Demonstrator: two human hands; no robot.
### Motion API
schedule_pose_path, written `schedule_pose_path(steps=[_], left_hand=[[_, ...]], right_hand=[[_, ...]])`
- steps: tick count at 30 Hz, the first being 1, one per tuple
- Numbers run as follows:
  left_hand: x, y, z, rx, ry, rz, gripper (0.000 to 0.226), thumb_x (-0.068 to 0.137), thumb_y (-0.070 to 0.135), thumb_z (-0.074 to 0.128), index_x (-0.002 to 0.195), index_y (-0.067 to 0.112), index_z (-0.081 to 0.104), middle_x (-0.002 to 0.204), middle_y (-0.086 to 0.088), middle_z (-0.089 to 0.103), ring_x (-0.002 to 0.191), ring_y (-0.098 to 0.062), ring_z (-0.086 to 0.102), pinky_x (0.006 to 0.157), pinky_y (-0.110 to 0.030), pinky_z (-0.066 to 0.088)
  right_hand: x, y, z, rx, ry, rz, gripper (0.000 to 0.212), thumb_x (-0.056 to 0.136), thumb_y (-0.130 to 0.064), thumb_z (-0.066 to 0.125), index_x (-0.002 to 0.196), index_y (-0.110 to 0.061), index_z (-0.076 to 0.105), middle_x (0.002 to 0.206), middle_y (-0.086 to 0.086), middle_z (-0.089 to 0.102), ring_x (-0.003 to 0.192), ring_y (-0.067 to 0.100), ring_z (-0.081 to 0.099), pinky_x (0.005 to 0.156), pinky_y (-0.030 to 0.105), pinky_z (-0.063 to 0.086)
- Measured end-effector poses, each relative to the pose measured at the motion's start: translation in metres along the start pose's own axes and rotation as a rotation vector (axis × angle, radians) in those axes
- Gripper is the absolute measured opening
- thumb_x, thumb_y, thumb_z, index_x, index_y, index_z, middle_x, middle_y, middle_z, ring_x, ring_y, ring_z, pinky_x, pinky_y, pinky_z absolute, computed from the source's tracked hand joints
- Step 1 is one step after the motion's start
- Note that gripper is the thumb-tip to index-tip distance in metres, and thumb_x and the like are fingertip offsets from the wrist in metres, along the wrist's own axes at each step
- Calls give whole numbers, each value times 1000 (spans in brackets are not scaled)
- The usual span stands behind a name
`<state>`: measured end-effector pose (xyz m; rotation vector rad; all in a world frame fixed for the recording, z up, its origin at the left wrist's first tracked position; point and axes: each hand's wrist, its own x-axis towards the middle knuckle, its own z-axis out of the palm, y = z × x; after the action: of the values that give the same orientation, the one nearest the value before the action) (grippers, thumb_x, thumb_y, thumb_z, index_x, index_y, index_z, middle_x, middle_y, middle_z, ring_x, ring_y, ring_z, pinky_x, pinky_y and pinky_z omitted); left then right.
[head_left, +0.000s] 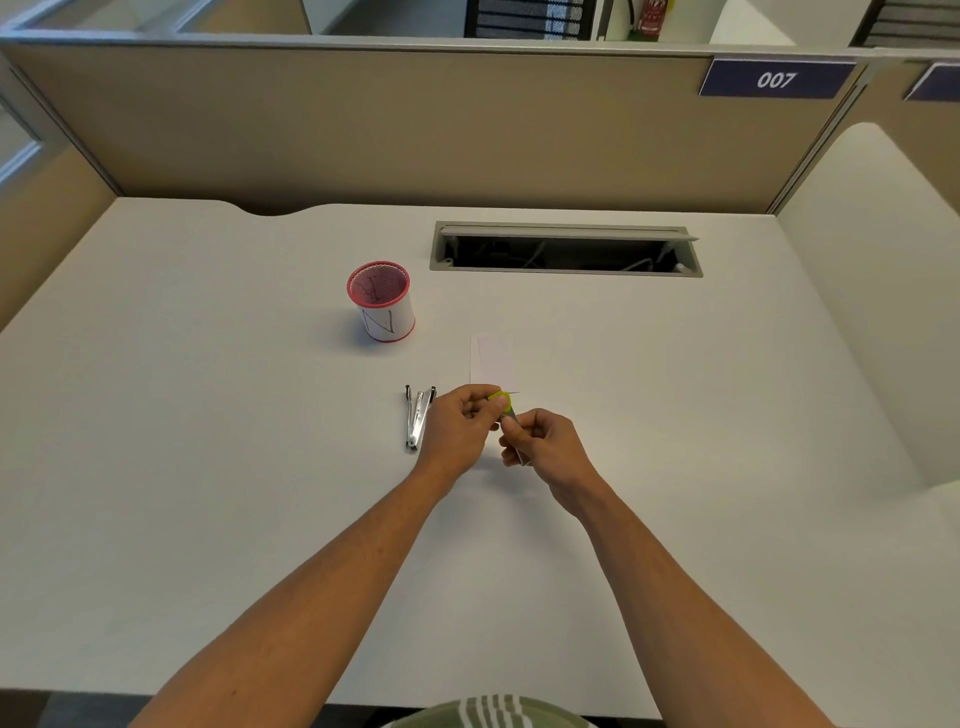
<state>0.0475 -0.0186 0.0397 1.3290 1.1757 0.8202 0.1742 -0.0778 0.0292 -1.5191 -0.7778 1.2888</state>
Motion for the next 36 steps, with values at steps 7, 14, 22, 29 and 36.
schedule_pose_path(steps=[7, 14, 22, 29, 36], left_hand=[[7, 0, 2, -6, -48, -46, 29, 79, 38, 75, 101, 20, 68, 92, -6, 72, 85, -20, 70, 84, -38, 58], [18, -2, 9, 70, -96, -41, 37, 85, 46, 66, 108, 17, 69, 101, 1, 72, 94, -14, 66, 86, -38, 56], [52, -25, 3, 712, -40, 272, 33, 87, 22, 67, 117, 10, 64, 122, -7, 58, 111, -25, 52, 94, -31, 41], [71, -39, 10, 1076, -149, 332, 45, 91, 28, 58, 134, 15, 52, 148, -2, 43, 135, -24, 35, 104, -37, 27], [80, -41, 15, 1201, -170, 441, 26, 93, 22, 53, 116, 12, 60, 120, -3, 62, 115, -27, 52, 89, -37, 35]], right_hand=[[0, 3, -5, 38, -37, -15, 28, 95, -29, 62, 106, -2, 62, 87, 7, 70, 71, 18, 66, 66, 27, 56], [9, 4, -16, -249, 89, -81, 18, 93, -25, 63, 102, -10, 60, 83, 5, 61, 71, 19, 58, 72, 40, 53], [26, 14, -37, -600, 337, -131, 12, 92, -18, 61, 84, -11, 60, 72, 0, 57, 68, 21, 50, 59, 28, 30], [34, 13, -40, -772, 425, -80, 21, 94, -24, 57, 86, -4, 62, 90, 13, 56, 75, 25, 49, 65, 31, 34], [36, 17, -44, -942, 472, -78, 25, 97, -25, 52, 87, -4, 61, 87, 13, 61, 91, 31, 51, 66, 36, 36]])
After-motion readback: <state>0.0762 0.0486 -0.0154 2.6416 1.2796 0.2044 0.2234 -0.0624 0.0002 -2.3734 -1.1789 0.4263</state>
